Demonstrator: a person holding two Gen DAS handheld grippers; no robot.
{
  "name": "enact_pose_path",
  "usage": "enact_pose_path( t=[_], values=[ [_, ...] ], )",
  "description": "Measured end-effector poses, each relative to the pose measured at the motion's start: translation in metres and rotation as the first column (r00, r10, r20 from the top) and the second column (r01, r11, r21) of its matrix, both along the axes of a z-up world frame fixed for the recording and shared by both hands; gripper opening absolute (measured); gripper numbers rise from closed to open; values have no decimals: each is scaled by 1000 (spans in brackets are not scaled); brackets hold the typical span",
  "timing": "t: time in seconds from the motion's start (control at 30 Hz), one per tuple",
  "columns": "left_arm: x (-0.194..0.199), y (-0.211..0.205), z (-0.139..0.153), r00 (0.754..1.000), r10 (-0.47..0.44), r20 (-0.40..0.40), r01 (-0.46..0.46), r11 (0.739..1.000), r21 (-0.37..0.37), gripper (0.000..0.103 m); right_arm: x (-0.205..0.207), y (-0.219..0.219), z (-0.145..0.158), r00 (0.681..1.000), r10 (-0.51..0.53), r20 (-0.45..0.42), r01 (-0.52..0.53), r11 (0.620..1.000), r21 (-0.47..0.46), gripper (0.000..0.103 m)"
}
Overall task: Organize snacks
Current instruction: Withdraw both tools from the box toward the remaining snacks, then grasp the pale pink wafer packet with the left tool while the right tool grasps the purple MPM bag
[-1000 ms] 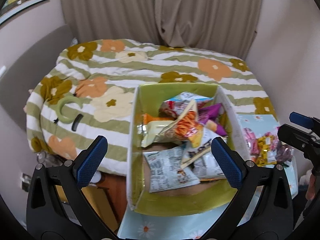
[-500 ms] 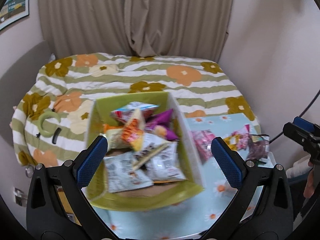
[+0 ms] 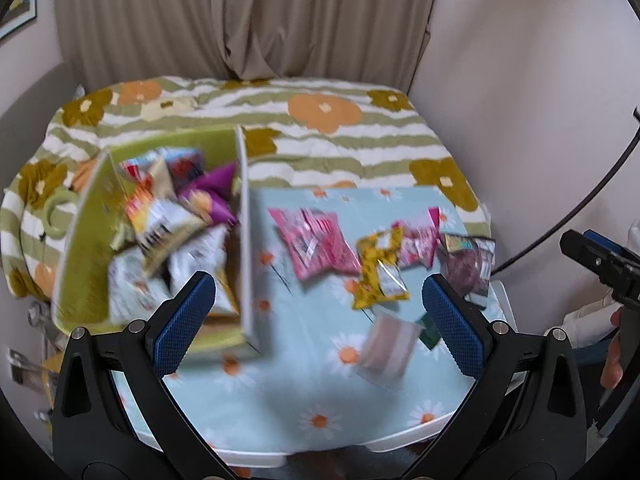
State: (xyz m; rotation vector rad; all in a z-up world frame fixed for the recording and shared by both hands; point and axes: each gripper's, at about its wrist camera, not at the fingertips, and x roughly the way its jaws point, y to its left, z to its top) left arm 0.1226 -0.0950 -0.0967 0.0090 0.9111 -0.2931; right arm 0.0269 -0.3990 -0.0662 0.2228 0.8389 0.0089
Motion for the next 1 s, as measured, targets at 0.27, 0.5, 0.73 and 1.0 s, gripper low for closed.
enact_pose_path(
  t=[0.27,0.5,0.73,1.0],
  values=[
    [-19,-51,-72,992,-4,-123,9,999,36,103,8,-45,-53,995,20,-98,-17,999,32,102],
    [-19,-85,-137,976,-48,-212,70,993,96,94,29,-56,-104,985,42,-165,-33,998,58,102],
    [-14,-110,-183,965,-87,-247,131,977,166,90,53,-56,-149,976,61,-209,-46,996,77,102],
    [-19,-127,-210,958,-126,-257,191,951,243,90,69,-58,-179,969,71,-238,-47,994,103,102]
  ],
)
